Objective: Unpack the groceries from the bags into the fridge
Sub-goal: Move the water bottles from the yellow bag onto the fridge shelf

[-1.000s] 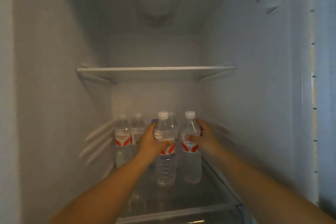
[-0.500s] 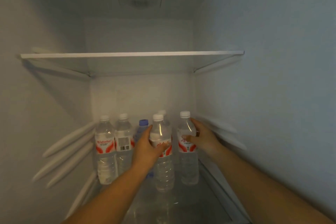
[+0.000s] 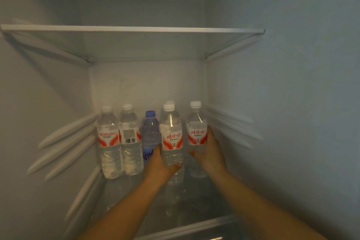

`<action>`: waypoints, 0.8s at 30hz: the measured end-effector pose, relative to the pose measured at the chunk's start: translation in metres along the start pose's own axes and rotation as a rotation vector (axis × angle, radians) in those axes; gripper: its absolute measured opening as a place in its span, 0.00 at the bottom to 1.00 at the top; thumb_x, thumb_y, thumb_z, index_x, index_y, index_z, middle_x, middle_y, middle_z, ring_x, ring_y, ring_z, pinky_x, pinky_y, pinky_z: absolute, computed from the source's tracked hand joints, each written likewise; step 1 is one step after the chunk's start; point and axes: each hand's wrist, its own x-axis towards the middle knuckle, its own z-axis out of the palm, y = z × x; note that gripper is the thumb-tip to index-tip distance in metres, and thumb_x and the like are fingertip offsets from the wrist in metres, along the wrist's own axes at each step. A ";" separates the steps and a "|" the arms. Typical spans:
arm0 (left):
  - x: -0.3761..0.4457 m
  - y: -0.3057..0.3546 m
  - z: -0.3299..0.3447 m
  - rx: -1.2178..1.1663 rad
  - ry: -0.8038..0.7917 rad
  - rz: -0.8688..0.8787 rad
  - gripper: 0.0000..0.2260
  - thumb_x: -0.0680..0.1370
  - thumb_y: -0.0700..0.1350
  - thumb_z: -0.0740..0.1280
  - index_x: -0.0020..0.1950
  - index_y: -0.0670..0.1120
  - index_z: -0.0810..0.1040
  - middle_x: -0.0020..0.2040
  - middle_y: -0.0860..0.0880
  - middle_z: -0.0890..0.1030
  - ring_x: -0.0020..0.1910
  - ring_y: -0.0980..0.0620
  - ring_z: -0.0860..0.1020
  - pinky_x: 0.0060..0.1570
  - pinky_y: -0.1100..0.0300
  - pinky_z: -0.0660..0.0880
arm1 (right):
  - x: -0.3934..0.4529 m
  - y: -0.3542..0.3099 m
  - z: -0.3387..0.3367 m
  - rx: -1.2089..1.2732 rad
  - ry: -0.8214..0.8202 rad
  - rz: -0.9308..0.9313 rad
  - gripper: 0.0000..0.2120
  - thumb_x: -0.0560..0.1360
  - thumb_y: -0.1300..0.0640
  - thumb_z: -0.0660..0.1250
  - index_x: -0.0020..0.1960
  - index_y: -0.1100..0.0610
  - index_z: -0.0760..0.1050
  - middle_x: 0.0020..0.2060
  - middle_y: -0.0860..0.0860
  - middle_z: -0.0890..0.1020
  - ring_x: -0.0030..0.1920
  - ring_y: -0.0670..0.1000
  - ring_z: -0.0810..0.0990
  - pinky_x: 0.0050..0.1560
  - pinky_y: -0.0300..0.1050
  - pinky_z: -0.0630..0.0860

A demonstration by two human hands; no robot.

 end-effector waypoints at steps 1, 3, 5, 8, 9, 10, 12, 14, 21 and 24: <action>-0.002 -0.003 0.000 -0.011 -0.008 -0.031 0.29 0.70 0.47 0.74 0.67 0.52 0.66 0.63 0.50 0.74 0.63 0.47 0.73 0.61 0.48 0.72 | 0.000 0.005 0.002 -0.037 0.031 -0.016 0.26 0.72 0.45 0.70 0.66 0.46 0.65 0.62 0.47 0.75 0.60 0.50 0.76 0.58 0.46 0.73; -0.002 -0.008 0.001 -0.035 -0.012 -0.080 0.30 0.70 0.47 0.74 0.68 0.51 0.66 0.64 0.50 0.74 0.63 0.47 0.73 0.61 0.44 0.73 | 0.000 0.008 0.002 -0.055 0.057 -0.042 0.29 0.70 0.45 0.71 0.67 0.46 0.64 0.62 0.46 0.76 0.60 0.50 0.77 0.58 0.47 0.74; 0.001 -0.011 0.001 -0.035 -0.003 -0.091 0.30 0.69 0.47 0.75 0.68 0.51 0.66 0.64 0.49 0.74 0.63 0.46 0.73 0.60 0.43 0.73 | 0.003 0.010 0.005 -0.029 0.048 -0.036 0.28 0.71 0.46 0.70 0.68 0.47 0.65 0.62 0.46 0.76 0.61 0.50 0.76 0.59 0.48 0.73; 0.005 -0.015 0.003 -0.041 0.015 -0.089 0.31 0.69 0.48 0.75 0.68 0.52 0.65 0.65 0.50 0.74 0.63 0.47 0.73 0.60 0.43 0.73 | 0.008 0.008 0.007 0.061 0.024 -0.038 0.25 0.72 0.48 0.69 0.66 0.47 0.66 0.61 0.45 0.76 0.60 0.49 0.76 0.60 0.48 0.73; 0.006 -0.017 0.004 -0.034 0.021 -0.089 0.31 0.69 0.48 0.75 0.68 0.52 0.65 0.65 0.50 0.74 0.63 0.47 0.73 0.59 0.43 0.73 | 0.011 0.009 0.008 0.090 0.015 -0.038 0.23 0.72 0.49 0.69 0.65 0.46 0.66 0.60 0.45 0.76 0.60 0.47 0.76 0.60 0.47 0.73; 0.006 -0.018 0.006 -0.033 0.028 -0.083 0.31 0.69 0.48 0.75 0.68 0.52 0.65 0.65 0.50 0.74 0.63 0.47 0.73 0.59 0.43 0.74 | 0.014 0.009 0.009 0.111 0.007 -0.039 0.22 0.72 0.50 0.69 0.63 0.46 0.66 0.59 0.44 0.76 0.58 0.46 0.76 0.59 0.45 0.72; 0.007 -0.021 0.008 -0.032 0.042 -0.066 0.31 0.69 0.48 0.75 0.68 0.52 0.66 0.64 0.50 0.75 0.63 0.48 0.74 0.60 0.44 0.73 | 0.021 0.011 0.012 0.129 0.002 -0.040 0.20 0.73 0.51 0.70 0.61 0.44 0.66 0.58 0.44 0.76 0.56 0.45 0.76 0.56 0.42 0.72; 0.009 -0.022 0.009 -0.032 0.050 -0.043 0.30 0.69 0.48 0.75 0.68 0.52 0.66 0.64 0.50 0.75 0.63 0.48 0.74 0.62 0.46 0.72 | 0.029 0.013 0.017 0.161 -0.007 -0.041 0.20 0.72 0.51 0.70 0.61 0.45 0.67 0.57 0.44 0.77 0.56 0.46 0.77 0.56 0.42 0.74; 0.015 -0.029 0.010 -0.035 0.045 -0.014 0.31 0.69 0.49 0.74 0.69 0.54 0.65 0.65 0.52 0.74 0.63 0.50 0.74 0.63 0.49 0.71 | 0.048 0.016 0.026 0.298 -0.064 -0.014 0.14 0.76 0.56 0.66 0.57 0.45 0.67 0.51 0.41 0.75 0.57 0.48 0.77 0.43 0.30 0.73; 0.016 -0.029 0.010 -0.035 0.035 0.001 0.30 0.69 0.48 0.75 0.68 0.53 0.66 0.63 0.52 0.75 0.62 0.51 0.74 0.63 0.50 0.72 | 0.049 0.019 0.025 0.226 -0.073 -0.047 0.18 0.75 0.57 0.67 0.62 0.47 0.66 0.53 0.42 0.74 0.58 0.48 0.76 0.46 0.29 0.71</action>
